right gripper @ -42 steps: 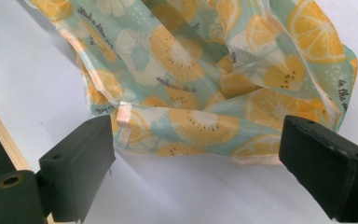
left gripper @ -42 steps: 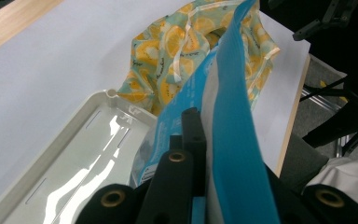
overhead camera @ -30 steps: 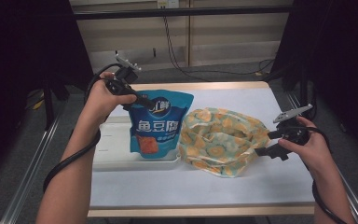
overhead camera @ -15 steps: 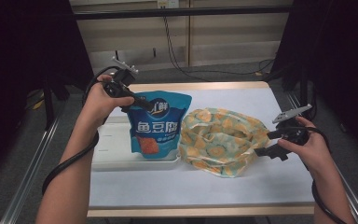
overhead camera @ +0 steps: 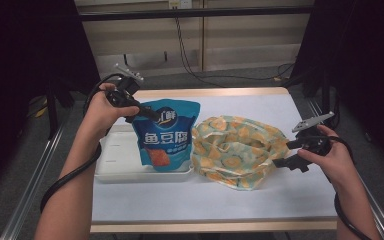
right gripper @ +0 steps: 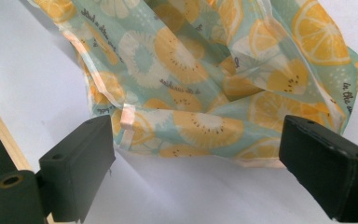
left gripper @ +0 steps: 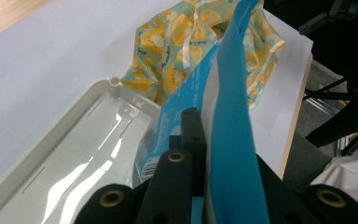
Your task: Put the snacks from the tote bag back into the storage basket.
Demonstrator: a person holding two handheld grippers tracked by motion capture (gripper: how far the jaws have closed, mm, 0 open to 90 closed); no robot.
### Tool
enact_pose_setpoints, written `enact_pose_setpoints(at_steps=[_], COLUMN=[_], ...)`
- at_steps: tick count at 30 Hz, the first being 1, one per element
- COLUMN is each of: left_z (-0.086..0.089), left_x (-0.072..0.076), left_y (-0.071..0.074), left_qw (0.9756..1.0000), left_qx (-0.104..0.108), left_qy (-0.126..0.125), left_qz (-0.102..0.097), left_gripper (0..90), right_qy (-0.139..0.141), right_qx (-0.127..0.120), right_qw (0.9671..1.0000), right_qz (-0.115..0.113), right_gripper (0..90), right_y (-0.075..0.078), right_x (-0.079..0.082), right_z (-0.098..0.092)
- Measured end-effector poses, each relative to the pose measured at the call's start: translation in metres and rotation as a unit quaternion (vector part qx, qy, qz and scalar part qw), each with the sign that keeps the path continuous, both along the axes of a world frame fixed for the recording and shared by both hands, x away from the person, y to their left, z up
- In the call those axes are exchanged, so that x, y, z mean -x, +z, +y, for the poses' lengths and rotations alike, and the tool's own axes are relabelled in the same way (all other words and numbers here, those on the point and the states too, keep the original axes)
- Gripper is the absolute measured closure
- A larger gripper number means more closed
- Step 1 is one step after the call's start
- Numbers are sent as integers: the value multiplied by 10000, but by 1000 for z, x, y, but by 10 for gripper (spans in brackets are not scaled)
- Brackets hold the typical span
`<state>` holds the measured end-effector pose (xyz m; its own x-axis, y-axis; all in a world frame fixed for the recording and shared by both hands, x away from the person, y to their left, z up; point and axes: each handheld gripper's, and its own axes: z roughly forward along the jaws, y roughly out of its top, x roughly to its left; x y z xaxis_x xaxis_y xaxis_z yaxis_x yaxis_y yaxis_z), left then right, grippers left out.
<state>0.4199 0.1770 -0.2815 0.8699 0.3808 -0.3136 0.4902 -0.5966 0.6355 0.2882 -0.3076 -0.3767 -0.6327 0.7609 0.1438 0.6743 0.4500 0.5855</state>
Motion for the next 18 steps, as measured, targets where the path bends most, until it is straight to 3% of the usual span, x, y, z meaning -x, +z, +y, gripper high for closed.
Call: enact_pose_setpoints(at_steps=[18], left_z=[14], left_x=[5], left_y=[-6], left_qw=[10000], left_qx=[12], left_qy=[53], left_qz=[1], left_gripper=[877], right_qy=[34], right_qx=[19], right_qw=[10000], right_qz=[56], right_gripper=[95], right_y=[-1], right_x=[0], right_z=[2])
